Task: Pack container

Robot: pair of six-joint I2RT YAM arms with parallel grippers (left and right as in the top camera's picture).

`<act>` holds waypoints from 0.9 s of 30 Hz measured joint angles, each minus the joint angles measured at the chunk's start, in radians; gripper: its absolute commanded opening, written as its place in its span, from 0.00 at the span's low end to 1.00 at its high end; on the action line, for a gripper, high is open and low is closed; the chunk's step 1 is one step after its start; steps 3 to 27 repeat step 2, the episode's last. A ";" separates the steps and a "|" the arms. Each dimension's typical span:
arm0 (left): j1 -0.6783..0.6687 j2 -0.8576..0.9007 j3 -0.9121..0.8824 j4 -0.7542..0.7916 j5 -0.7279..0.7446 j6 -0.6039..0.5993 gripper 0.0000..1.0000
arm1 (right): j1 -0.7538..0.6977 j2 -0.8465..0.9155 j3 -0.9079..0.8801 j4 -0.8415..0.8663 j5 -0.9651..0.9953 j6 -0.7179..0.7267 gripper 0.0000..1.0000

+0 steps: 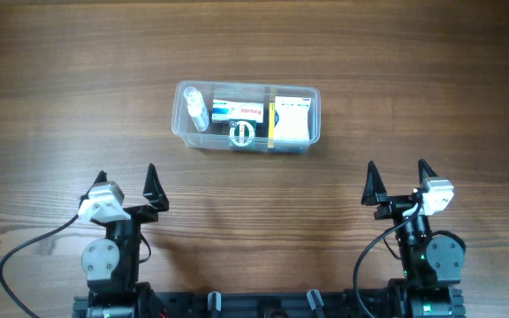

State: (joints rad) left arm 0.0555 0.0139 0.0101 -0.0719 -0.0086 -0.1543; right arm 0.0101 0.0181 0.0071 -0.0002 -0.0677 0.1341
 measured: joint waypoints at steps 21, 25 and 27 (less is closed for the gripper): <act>0.000 0.000 0.000 0.000 0.000 0.000 1.00 | 0.000 0.000 0.000 0.000 0.000 0.000 1.00; 0.000 0.000 0.000 0.000 0.000 0.000 1.00 | 0.000 0.000 0.000 0.000 0.000 0.000 1.00; 0.000 0.000 0.000 0.000 0.000 0.000 1.00 | 0.000 0.000 0.000 0.000 0.000 0.000 1.00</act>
